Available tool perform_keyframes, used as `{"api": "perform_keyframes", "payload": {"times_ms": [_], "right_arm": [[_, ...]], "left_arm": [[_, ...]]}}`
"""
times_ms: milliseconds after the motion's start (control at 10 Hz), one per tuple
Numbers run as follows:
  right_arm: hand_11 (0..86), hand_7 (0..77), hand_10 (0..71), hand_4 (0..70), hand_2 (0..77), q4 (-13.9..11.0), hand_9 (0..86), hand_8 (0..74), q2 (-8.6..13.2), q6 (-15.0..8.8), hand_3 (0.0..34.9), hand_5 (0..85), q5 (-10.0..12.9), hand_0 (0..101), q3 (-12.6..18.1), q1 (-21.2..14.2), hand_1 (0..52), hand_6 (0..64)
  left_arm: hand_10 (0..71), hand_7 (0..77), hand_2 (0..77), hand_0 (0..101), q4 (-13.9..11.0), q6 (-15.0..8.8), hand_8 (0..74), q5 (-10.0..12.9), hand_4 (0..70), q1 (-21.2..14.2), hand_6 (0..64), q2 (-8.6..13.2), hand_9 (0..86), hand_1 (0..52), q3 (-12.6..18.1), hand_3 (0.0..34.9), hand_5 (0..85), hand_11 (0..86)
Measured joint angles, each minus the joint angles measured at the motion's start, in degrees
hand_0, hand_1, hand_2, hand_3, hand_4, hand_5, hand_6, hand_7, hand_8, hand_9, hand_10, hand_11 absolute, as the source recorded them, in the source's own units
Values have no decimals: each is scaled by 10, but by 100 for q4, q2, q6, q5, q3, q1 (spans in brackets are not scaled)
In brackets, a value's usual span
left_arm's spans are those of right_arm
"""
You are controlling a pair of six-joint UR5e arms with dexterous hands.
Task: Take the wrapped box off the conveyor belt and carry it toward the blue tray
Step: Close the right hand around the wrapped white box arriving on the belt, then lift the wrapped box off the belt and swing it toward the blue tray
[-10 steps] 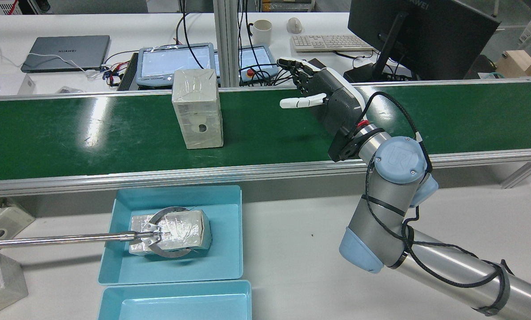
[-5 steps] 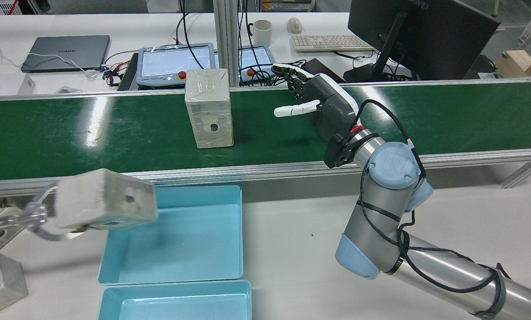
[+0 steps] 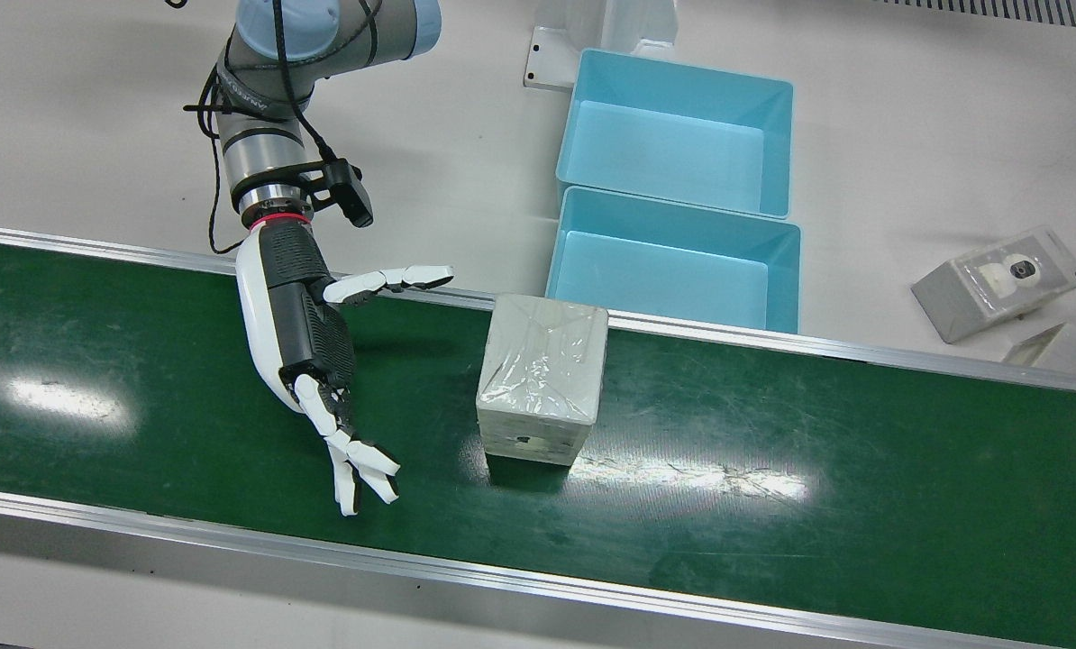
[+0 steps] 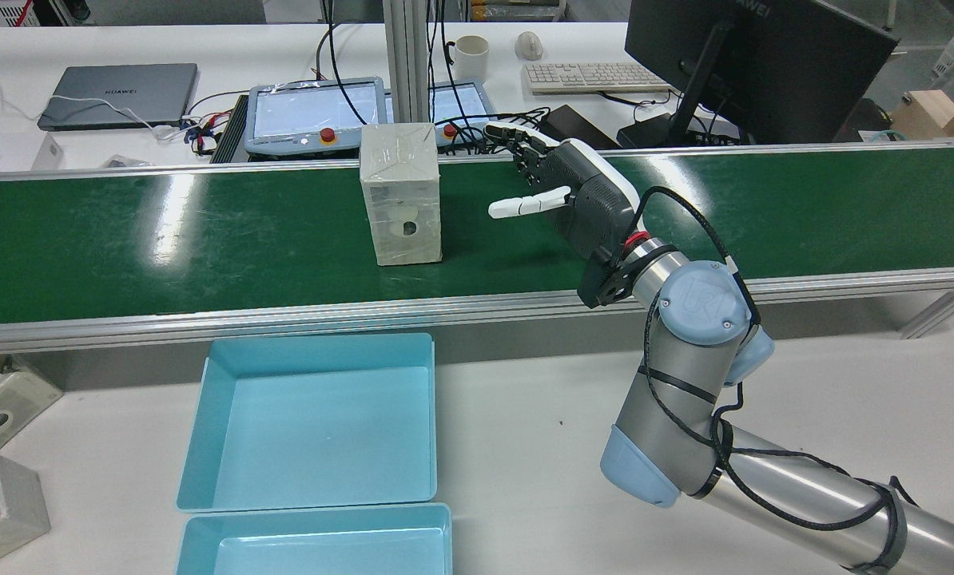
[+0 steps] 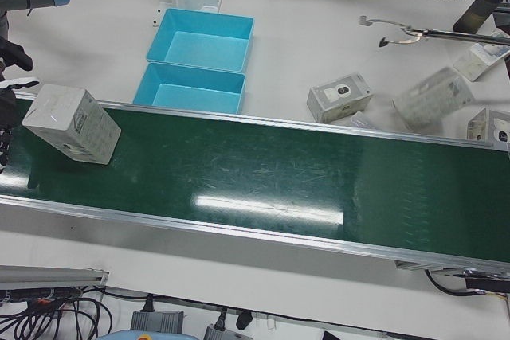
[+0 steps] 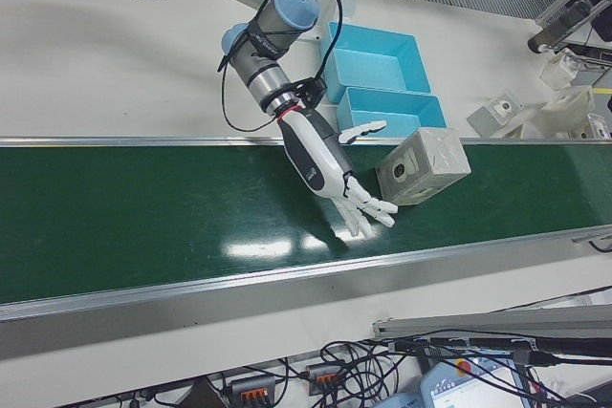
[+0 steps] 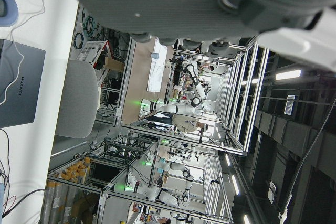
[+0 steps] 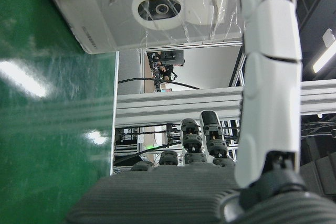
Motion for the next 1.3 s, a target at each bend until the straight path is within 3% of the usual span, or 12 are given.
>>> {"api": "perform_keyframes", "payload": {"times_ms": [800, 900, 1000, 1100, 1300], "right_arm": [[5, 49, 0, 82, 114, -6, 22, 0, 25, -149, 0, 185, 0, 483, -67, -68, 164, 49], [5, 49, 0, 82, 120, -5, 22, 0, 31, -159, 11, 185, 0, 483, -115, -73, 164, 22], [5, 49, 0, 82, 147, -3, 22, 0, 41, -163, 29, 202, 3, 489, -173, -80, 185, 44], [5, 76, 0, 98, 207, -1, 54, 27, 69, -170, 11, 256, 3, 496, -232, -85, 196, 55], [5, 76, 0, 98, 207, -2, 54, 27, 181, -178, 11, 256, -3, 496, -349, -93, 196, 55]], "left_arm": [[5, 5, 11, 0, 0, 0, 5, 0, 0, 0, 5, 0, 5, 0, 0, 0, 11, 5], [5, 0, 11, 0, 0, 0, 5, 0, 0, 0, 5, 0, 0, 0, 0, 0, 11, 5], [5, 5, 11, 0, 0, 0, 5, 0, 0, 0, 5, 0, 5, 0, 0, 0, 11, 5], [5, 5, 11, 0, 0, 0, 5, 0, 0, 0, 5, 0, 5, 0, 0, 0, 11, 5], [0, 5, 11, 0, 0, 0, 5, 0, 0, 0, 5, 0, 0, 0, 0, 0, 11, 5]]}}
